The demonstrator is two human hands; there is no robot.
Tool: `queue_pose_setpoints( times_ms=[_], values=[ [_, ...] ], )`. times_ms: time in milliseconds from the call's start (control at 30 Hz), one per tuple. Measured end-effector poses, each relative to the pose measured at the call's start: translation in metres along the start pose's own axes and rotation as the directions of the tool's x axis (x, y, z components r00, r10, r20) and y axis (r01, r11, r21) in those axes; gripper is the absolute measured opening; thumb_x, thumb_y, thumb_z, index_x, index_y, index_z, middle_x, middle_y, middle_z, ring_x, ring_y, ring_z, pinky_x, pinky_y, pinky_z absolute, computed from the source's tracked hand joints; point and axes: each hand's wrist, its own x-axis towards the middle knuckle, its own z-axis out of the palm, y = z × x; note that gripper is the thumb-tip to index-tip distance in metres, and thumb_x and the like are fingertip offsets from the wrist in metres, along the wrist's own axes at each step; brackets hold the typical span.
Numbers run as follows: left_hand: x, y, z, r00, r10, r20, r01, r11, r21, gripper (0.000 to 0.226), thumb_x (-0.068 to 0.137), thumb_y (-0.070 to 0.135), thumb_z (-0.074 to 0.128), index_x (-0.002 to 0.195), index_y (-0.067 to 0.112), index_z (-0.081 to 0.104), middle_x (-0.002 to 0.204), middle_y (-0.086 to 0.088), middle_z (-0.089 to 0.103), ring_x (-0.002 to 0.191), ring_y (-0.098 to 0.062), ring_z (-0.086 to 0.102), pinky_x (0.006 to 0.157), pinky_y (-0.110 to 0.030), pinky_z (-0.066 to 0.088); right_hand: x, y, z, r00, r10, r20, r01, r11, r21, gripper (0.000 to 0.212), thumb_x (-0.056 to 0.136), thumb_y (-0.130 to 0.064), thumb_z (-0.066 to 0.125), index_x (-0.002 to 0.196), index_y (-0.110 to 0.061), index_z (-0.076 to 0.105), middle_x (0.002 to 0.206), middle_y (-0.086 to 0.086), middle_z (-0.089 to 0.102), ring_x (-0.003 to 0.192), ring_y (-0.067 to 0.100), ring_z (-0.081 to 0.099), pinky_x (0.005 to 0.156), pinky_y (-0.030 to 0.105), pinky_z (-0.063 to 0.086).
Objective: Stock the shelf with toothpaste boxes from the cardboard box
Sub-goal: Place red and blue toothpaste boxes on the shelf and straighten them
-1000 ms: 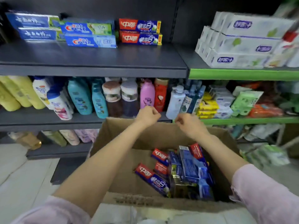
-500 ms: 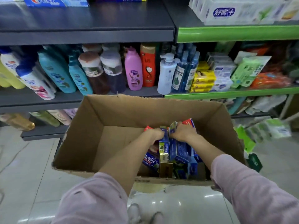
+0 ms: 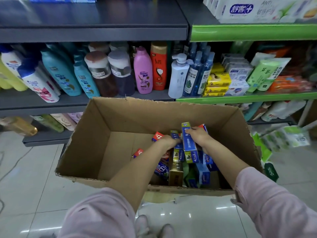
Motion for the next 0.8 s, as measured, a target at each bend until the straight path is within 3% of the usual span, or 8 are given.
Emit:
queue_pose_setpoints(
  times_ms=[100,233,300,367,500,633,733,800],
  values=[
    [0.006,0.003,-0.005,0.998,0.056,-0.041,-0.054,0.998,0.041,0.051,0.085,0.041,0.065,0.118,0.005,0.052,0.11,-0.011,0.062,0.103,-0.025,0.062,0.09,-0.034,0.051,-0.001,0.002,0.0,0.999,0.025,0.023,-0.028,0.991,0.133,0.04,0.099,-0.029,0.045,0.136,-0.013,0.041,0.092,0.009,0.059,0.074,0.019,0.059,0.065,0.031,0.049],
    [-0.001,0.007,-0.014,0.983,0.158,-0.095,-0.132,0.963,0.236,0.037,0.089,0.035,0.059,0.11,0.003,0.057,0.1,-0.009,0.058,0.095,-0.026,0.061,0.077,-0.03,0.044,-0.007,0.003,-0.002,0.995,0.062,0.077,-0.084,0.942,0.324,0.035,0.099,-0.031,0.044,0.132,-0.018,0.045,0.087,0.01,0.062,0.069,0.022,0.06,0.063,0.034,0.05],
    [-0.002,0.005,-0.024,0.986,0.146,-0.086,-0.131,0.979,0.153,0.037,0.091,0.031,0.055,0.111,0.001,0.056,0.105,-0.014,0.063,0.098,-0.029,0.064,0.077,-0.032,0.047,-0.012,0.003,-0.002,0.993,0.067,0.097,-0.1,0.915,0.39,0.03,0.099,-0.031,0.044,0.124,-0.016,0.048,0.086,0.01,0.064,0.066,0.022,0.062,0.058,0.033,0.053],
    [-0.014,0.003,-0.036,0.984,0.15,-0.094,-0.146,0.988,0.052,0.029,0.092,0.031,0.052,0.099,0.003,0.054,0.094,-0.012,0.066,0.081,-0.025,0.065,0.068,-0.028,0.047,-0.015,0.002,0.0,0.987,0.045,0.152,-0.113,0.871,0.479,0.034,0.097,-0.036,0.047,0.121,-0.012,0.052,0.088,0.013,0.068,0.064,0.023,0.067,0.057,0.032,0.057],
    [-0.043,0.0,-0.064,0.954,0.282,-0.105,-0.282,0.959,0.018,0.039,0.084,0.045,0.064,0.08,0.007,0.055,0.083,-0.01,0.066,0.07,-0.023,0.062,0.068,-0.029,0.047,-0.033,-0.023,0.003,0.969,-0.143,0.199,-0.002,0.809,0.588,0.045,0.088,-0.047,0.057,0.113,-0.009,0.06,0.086,0.013,0.073,0.063,0.02,0.071,0.05,0.026,0.055],
    [-0.07,0.003,-0.092,0.874,0.448,-0.186,-0.463,0.885,-0.041,0.039,0.088,0.044,0.061,0.069,0.011,0.053,0.068,-0.005,0.062,0.058,-0.016,0.055,0.058,-0.025,0.041,-0.055,-0.061,0.008,0.937,-0.321,0.137,0.191,0.799,0.571,0.04,0.089,-0.042,0.057,0.112,-0.009,0.062,0.097,0.015,0.073,0.078,0.022,0.071,0.072,0.033,0.059],
    [-0.094,0.007,-0.116,0.812,0.504,-0.294,-0.571,0.792,-0.215,0.029,0.093,0.03,0.057,0.074,0.009,0.057,0.054,0.005,0.065,0.053,-0.01,0.059,0.048,-0.016,0.046,-0.073,-0.095,0.019,0.903,-0.399,0.161,0.21,0.736,0.644,0.039,0.098,-0.036,0.038,0.106,-0.006,0.062,0.084,0.007,0.075,0.068,0.018,0.071,0.066,0.031,0.057],
    [-0.107,0.009,-0.134,0.799,0.475,-0.368,-0.589,0.743,-0.318,0.025,0.093,0.029,0.058,0.089,0.006,0.052,0.065,0.001,0.066,0.055,-0.01,0.061,0.05,-0.02,0.048,-0.084,-0.117,0.031,0.887,-0.443,0.13,0.28,0.74,0.612,0.039,0.098,-0.037,0.037,0.109,-0.005,0.059,0.087,0.01,0.072,0.066,0.02,0.068,0.065,0.034,0.056]
  ],
)
